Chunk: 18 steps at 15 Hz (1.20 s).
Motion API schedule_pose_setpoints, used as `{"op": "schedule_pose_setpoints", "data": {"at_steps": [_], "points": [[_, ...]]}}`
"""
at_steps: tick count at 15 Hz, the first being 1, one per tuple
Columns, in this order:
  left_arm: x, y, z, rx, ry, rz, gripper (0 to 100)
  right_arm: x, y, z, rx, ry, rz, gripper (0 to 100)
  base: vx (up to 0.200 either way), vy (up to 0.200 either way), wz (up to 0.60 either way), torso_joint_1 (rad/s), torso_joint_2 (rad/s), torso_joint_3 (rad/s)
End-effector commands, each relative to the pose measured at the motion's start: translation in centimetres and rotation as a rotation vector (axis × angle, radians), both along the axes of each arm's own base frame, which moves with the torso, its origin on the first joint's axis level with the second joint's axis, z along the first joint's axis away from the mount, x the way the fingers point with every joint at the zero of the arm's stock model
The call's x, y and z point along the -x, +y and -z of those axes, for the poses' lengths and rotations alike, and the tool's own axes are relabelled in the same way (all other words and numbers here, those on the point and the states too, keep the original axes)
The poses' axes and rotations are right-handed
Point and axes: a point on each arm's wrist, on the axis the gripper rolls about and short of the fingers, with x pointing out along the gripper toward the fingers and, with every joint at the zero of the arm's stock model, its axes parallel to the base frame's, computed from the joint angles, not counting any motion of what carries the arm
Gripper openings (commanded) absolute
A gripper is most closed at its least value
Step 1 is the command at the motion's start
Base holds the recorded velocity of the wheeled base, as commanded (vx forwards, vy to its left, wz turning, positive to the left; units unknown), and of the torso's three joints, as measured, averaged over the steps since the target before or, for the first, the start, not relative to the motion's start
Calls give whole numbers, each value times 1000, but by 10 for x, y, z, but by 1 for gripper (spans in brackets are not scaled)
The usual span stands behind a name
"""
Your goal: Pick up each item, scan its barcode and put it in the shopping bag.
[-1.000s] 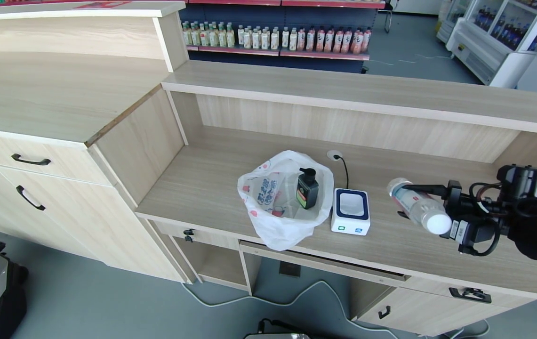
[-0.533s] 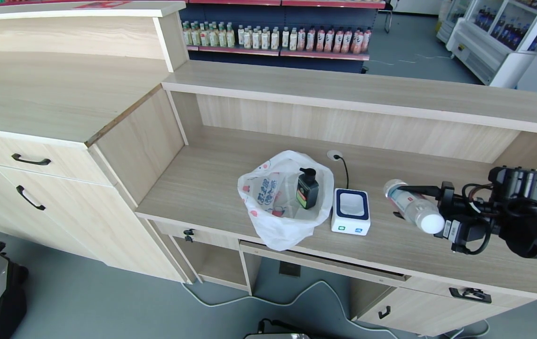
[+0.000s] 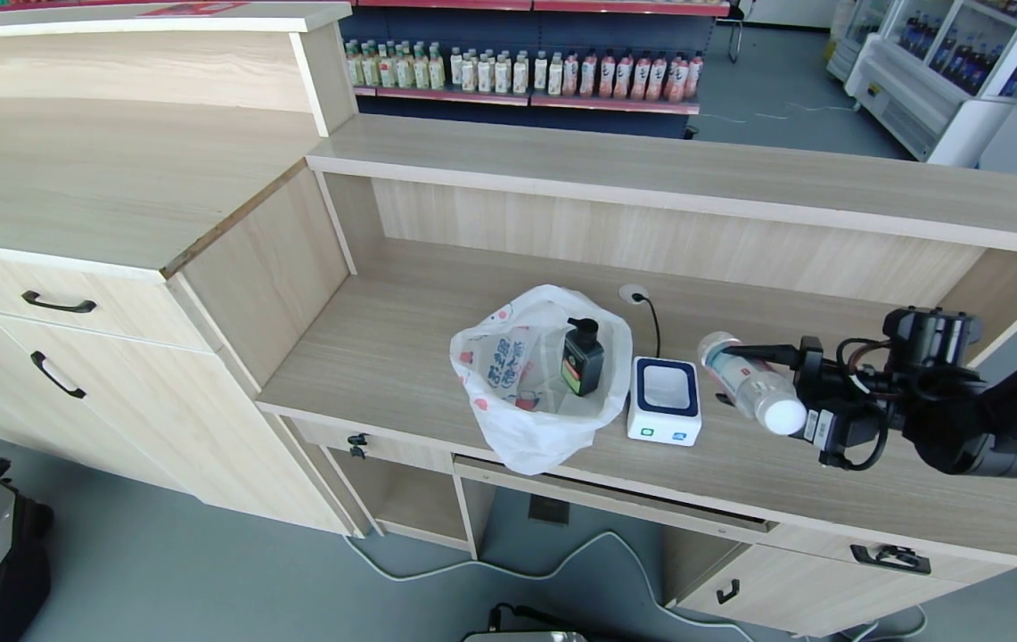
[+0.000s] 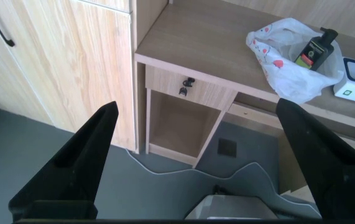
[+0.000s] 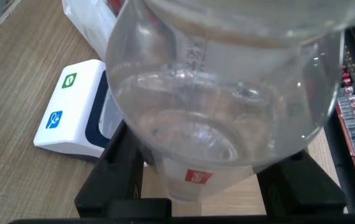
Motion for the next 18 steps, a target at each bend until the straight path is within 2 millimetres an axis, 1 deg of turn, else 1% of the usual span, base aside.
{"op": "schedule_pose_setpoints", "data": {"at_steps": [1, 5, 9, 18], "points": [[0, 0, 0, 1, -1, 0, 100, -6, 6, 5, 0, 4, -17, 0, 0, 0, 0, 0, 0, 0], [0, 0, 0, 1, -1, 0, 100, -10, 9, 11, -3, 16, -25, 0, 0, 0, 0, 0, 0, 0], [0, 0, 0, 1, -1, 0, 100, -25, 17, 10, -1, -18, -47, 0, 0, 0, 0, 0, 0, 0], [0, 0, 0, 1, 1, 0, 100, -37, 28, 21, -5, -9, -74, 0, 0, 0, 0, 0, 0, 0]]}}
